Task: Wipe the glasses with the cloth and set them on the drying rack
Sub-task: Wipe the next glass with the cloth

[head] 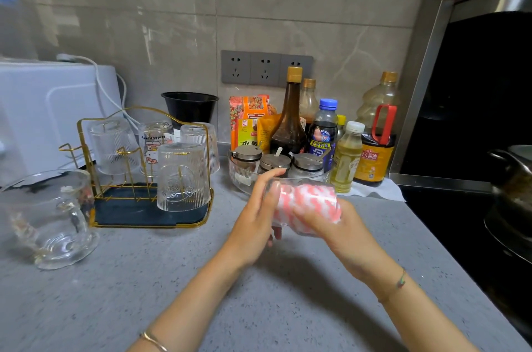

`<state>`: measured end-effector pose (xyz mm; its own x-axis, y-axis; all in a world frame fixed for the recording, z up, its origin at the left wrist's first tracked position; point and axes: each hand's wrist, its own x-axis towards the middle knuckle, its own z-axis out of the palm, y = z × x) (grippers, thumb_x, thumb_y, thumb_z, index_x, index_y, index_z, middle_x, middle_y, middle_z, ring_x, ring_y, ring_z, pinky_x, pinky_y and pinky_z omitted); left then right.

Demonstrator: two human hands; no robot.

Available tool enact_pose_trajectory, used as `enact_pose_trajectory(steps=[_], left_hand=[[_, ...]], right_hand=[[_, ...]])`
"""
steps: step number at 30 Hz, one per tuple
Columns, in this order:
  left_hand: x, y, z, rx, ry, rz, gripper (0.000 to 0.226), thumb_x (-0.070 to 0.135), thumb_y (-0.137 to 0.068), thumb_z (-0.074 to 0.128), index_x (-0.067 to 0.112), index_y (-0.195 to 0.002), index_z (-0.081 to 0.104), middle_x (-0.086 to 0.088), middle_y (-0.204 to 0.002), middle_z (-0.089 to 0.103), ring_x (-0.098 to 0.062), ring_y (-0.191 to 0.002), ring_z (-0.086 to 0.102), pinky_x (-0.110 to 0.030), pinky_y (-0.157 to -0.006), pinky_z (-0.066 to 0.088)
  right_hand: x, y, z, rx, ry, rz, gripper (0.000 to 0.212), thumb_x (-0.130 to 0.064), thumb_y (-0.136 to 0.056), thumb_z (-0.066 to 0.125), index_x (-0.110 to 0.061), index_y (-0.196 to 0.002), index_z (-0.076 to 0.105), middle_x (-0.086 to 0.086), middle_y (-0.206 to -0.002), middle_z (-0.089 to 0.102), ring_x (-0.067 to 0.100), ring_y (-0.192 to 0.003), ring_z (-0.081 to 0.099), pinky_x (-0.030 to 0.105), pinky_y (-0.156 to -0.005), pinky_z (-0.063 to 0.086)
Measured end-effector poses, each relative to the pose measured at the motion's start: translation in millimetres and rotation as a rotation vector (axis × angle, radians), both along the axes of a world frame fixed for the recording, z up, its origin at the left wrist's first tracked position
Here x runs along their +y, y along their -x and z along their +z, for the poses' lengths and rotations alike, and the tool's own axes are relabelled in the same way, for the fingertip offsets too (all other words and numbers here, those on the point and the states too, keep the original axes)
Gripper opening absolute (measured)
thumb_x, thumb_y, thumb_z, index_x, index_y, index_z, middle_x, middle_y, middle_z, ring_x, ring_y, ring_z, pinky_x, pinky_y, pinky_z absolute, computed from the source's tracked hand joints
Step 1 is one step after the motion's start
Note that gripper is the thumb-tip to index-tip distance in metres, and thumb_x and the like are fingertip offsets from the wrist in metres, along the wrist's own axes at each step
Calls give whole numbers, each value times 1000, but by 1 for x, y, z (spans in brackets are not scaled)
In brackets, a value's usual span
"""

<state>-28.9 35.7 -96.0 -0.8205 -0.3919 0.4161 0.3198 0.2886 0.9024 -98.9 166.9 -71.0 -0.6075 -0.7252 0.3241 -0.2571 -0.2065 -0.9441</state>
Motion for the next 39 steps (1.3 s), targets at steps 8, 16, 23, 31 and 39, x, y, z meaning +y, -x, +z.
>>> enact_pose_trajectory(steps=[8, 16, 23, 31, 39], left_hand=[[2, 2, 3, -300, -236, 44, 55, 63, -94, 19, 26, -120, 52, -6, -81, 67, -6, -45, 45, -18, -42, 36], [-4, 6, -8, 8, 16, 120, 82, 89, -71, 31, 24, -117, 51, 1, -109, 62, -7, -101, 60, -29, -92, 49], [-9, 5, -12, 94, 129, 63, 62, 86, -72, 40, 48, -121, 43, 7, -117, 59, -10, -108, 61, -29, -92, 50], [1, 6, -9, 49, 37, 14, 65, 85, -75, 33, 46, -125, 44, 7, -113, 62, -11, -101, 64, -21, -82, 51], [5, 7, -2, -289, -235, -44, 76, 63, -94, 10, 12, -100, 66, 7, -48, 60, -4, -38, 50, -16, -38, 37]], right_hand=[[-1, -5, -13, 393, -19, -250, 37, -50, -61, 77, -17, -77, 78, 0, -71, 75, 24, -70, 71, 35, -63, 56], [-3, -10, -10, 232, -46, -70, 27, -23, -68, 78, -18, -93, 73, -1, -91, 76, 19, -91, 71, 27, -80, 57], [3, -9, -1, -131, 16, 77, 45, -30, -54, 81, -16, -95, 69, -2, -89, 75, 6, -82, 69, 15, -67, 53], [1, -7, 4, 40, 65, -205, 13, -23, -65, 75, -13, -71, 70, 4, -68, 69, 10, -64, 61, 20, -58, 52], [-2, -4, -16, 417, 81, -339, 51, -57, -60, 78, -8, -72, 76, 9, -67, 72, 34, -68, 68, 42, -60, 54]])
